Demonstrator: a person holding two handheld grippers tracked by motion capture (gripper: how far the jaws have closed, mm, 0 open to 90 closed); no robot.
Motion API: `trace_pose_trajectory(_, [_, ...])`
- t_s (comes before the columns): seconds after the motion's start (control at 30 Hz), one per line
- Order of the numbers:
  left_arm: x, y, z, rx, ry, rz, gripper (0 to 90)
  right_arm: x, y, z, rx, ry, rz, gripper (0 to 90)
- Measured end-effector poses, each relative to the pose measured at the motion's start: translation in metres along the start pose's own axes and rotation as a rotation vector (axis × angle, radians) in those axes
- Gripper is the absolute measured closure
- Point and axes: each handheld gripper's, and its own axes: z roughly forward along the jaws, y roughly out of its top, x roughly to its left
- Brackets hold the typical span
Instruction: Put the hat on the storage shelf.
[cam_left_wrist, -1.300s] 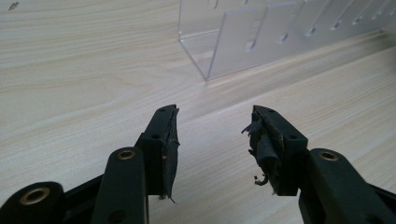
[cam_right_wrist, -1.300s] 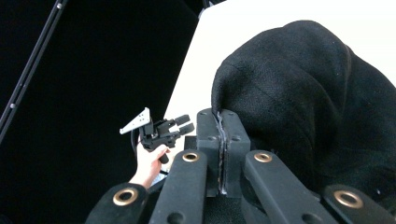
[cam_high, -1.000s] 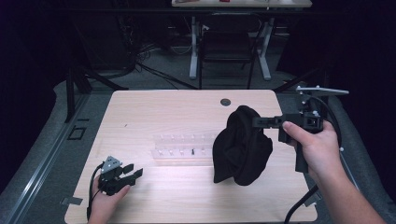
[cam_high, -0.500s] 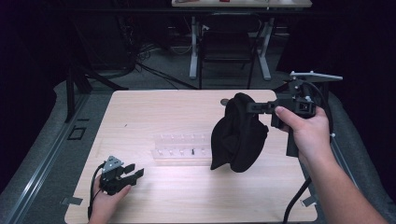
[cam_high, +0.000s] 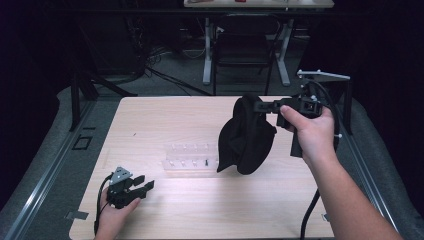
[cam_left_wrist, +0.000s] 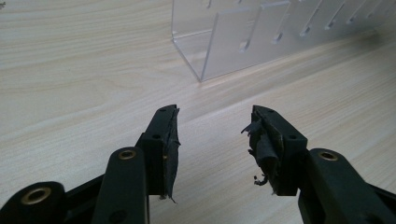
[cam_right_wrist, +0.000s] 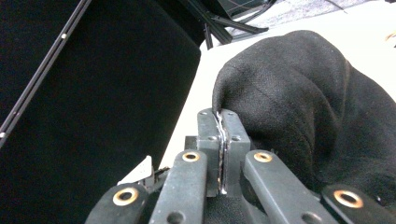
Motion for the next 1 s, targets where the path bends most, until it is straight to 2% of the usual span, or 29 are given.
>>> trace_pose_trajectory(0.2, [-0.001, 0.001, -0.001, 0.001, -0.01, 0.004, 52.5, -0.002, 0.004, 0.013, -0.002, -0.019, -0.002, 89.0])
trace_pose_trajectory(0.4, [-0.008, 0.003, -0.001, -0.033, -0.044, 0.008, 52.7, -0.007, 0.006, 0.018, -0.011, -0.016, 0.008, 89.0])
trace_pose_trajectory(0.57, [-0.026, 0.014, -0.001, -0.052, -0.087, 0.057, 52.6, -0.013, 0.008, 0.023, -0.012, -0.014, 0.02, 88.9])
trace_pose_trajectory(0.7, [-0.045, 0.027, 0.001, -0.043, -0.134, 0.13, 52.6, -0.016, 0.01, 0.026, -0.015, -0.016, 0.025, 88.9])
trace_pose_trajectory(0.83, [-0.066, 0.042, 0.009, -0.056, -0.177, 0.196, 52.6, -0.016, 0.011, 0.031, -0.018, -0.017, 0.023, 88.9])
trace_pose_trajectory(1.0, [-0.091, 0.06, 0.02, -0.084, -0.217, 0.237, 53.0, -0.014, 0.012, 0.035, -0.021, -0.005, 0.026, 88.9])
